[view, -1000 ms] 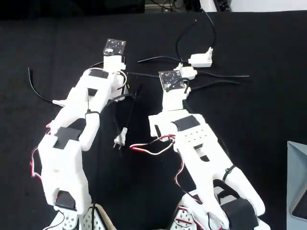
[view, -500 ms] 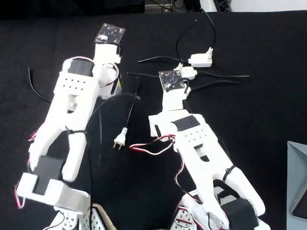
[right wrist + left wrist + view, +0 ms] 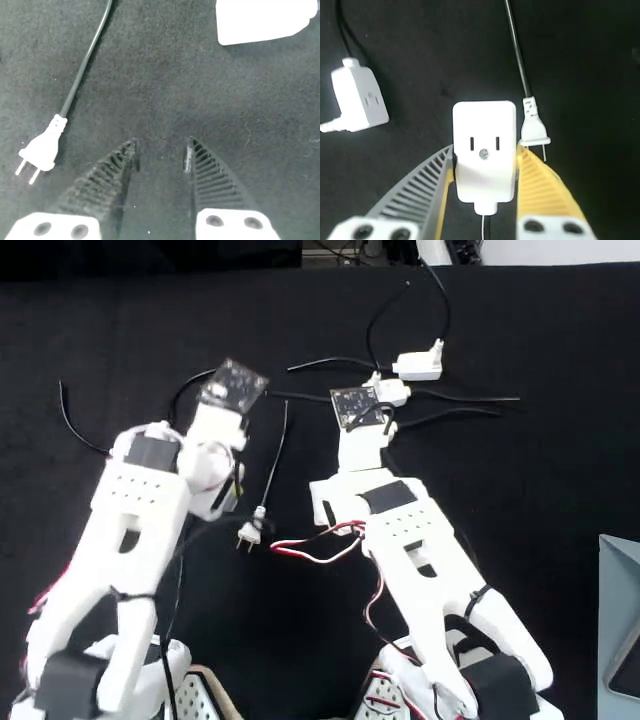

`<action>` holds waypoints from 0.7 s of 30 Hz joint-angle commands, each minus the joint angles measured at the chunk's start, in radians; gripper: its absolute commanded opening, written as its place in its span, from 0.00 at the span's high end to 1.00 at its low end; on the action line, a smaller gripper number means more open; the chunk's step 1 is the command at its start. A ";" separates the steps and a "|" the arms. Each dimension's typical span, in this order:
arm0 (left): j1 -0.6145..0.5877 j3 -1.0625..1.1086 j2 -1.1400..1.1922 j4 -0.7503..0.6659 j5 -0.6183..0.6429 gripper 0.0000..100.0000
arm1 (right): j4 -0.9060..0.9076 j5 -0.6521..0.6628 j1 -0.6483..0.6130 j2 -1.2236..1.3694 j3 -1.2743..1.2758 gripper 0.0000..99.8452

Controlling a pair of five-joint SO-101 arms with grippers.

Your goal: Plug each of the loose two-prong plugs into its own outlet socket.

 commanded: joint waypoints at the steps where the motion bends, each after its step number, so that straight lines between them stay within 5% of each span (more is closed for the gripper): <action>1: -0.041 0.070 -0.092 -0.051 -0.003 0.77 | -0.009 0.015 0.011 -0.022 -0.044 0.86; 13: -0.084 0.171 -0.285 -0.048 -0.018 0.75 | -0.009 0.015 0.011 -0.022 -0.044 0.86; 21: -0.071 0.364 -0.146 -0.374 -0.014 0.76 | -0.009 0.015 0.011 -0.022 -0.044 0.86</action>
